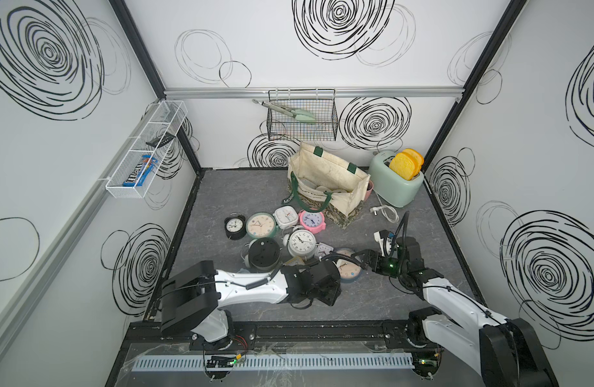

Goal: Put the alarm clock into the canvas bag
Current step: Adjust the alarm at the center of the board.

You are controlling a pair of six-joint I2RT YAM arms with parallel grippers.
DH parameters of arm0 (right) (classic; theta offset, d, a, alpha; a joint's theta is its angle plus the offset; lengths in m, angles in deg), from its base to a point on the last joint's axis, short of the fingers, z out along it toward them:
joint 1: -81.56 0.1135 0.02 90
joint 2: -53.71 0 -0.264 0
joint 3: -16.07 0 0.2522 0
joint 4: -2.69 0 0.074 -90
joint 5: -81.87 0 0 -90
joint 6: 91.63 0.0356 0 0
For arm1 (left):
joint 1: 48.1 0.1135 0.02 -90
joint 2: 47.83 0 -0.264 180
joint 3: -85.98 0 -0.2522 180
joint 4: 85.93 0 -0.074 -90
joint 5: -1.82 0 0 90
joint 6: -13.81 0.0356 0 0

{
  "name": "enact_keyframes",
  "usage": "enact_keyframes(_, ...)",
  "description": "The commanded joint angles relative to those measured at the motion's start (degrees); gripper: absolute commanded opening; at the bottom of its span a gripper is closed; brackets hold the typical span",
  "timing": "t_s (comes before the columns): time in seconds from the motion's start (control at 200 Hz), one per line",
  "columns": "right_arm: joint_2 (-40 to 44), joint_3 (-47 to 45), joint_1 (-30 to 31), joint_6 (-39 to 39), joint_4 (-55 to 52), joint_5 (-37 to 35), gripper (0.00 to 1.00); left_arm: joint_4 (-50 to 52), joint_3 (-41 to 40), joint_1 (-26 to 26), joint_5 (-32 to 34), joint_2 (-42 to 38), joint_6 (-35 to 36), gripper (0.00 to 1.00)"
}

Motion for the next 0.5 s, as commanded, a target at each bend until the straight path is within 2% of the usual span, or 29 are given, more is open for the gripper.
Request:
enact_keyframes(0.0,0.01,0.13,1.89,-1.30,-0.36,1.07,0.97,-5.42,1.44,1.17,0.44,2.89,-2.06,0.44)
enact_keyframes(0.195,3.12,-0.38,5.92,-0.10,-3.90,0.56,0.97,-7.89,2.19,4.18,-0.46,6.16,-2.26,0.44)
enact_keyframes(0.495,14.16,-7.43,8.61,5.06,-3.52,0.55,0.97,-7.33,2.79,7.58,0.81,7.33,-0.42,0.44)
